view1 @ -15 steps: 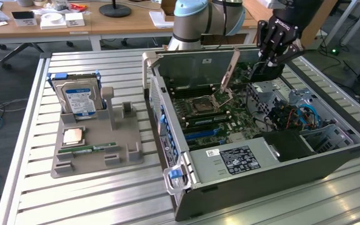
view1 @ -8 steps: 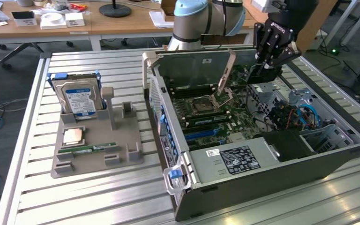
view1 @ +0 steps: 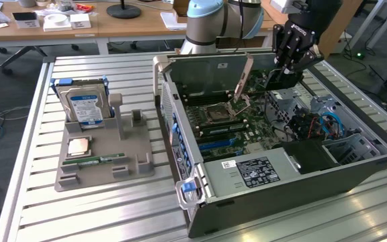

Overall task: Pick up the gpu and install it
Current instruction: 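Insert the gpu into the slot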

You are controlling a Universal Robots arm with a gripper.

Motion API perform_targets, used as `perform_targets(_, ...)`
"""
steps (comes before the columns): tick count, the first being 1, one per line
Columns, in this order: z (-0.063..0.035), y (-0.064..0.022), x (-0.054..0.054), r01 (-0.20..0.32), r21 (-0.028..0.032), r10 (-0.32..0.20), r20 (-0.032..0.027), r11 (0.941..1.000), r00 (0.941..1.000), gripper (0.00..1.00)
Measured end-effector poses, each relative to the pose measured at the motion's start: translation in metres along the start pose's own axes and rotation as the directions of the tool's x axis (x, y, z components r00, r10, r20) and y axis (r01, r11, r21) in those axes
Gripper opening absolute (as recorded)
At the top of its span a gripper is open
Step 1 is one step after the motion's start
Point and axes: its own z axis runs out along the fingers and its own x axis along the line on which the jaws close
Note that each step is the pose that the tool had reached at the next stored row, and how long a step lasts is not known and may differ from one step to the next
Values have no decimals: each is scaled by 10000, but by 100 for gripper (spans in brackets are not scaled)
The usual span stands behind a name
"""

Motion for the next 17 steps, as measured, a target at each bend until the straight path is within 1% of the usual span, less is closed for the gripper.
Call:
perform_targets(2, 1, 2, 0, 0, 0, 0, 0, 10000, 10000, 26)
perform_targets(6, 11, 28, -1, 0, 24, 0, 0, 10000, 10000, 26)
perform_targets(12, 23, 104, -4, 6, 79, -6, -4, 10000, 10000, 26)
perform_targets(17, 26, 143, -5, 8, 99, -8, -5, 10000, 10000, 26)
